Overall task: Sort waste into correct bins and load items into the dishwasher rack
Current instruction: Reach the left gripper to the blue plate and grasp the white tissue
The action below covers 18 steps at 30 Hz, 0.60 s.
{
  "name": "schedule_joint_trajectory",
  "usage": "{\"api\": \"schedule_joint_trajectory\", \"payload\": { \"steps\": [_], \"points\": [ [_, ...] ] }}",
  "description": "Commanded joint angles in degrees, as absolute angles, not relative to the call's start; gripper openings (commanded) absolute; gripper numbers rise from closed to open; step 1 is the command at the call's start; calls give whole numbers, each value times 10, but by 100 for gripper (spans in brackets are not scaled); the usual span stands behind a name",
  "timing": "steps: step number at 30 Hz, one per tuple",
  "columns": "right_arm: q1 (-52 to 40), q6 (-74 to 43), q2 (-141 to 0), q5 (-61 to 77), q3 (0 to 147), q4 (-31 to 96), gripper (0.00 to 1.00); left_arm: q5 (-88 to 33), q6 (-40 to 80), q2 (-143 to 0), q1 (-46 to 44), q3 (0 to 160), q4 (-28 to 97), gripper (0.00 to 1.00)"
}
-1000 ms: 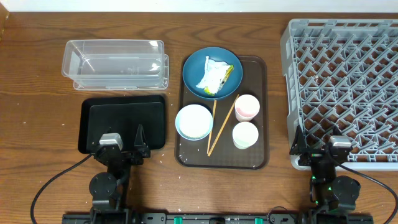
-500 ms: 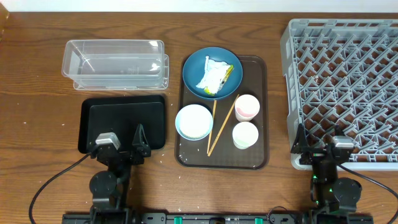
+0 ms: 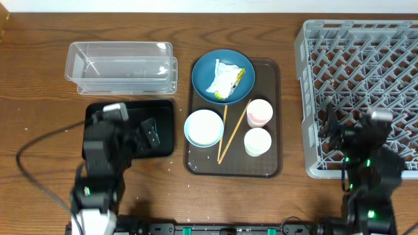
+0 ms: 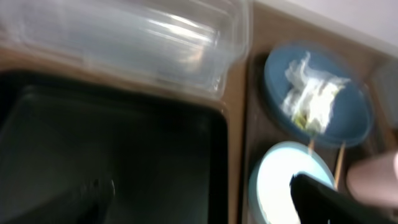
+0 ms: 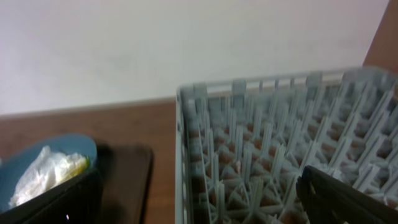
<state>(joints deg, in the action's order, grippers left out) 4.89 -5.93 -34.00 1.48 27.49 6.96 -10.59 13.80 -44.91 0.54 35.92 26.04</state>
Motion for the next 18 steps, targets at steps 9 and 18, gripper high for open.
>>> {"api": "schedule_joint_trajectory", "payload": {
  "steps": [9,18],
  "points": [
    [37,-61,-552,19,489,288,99,-110,101,-623,6,528,488,95],
    [37,-57,-570,43,506,291,99,-150,106,-649,5,568,381,94]
  ]
}}
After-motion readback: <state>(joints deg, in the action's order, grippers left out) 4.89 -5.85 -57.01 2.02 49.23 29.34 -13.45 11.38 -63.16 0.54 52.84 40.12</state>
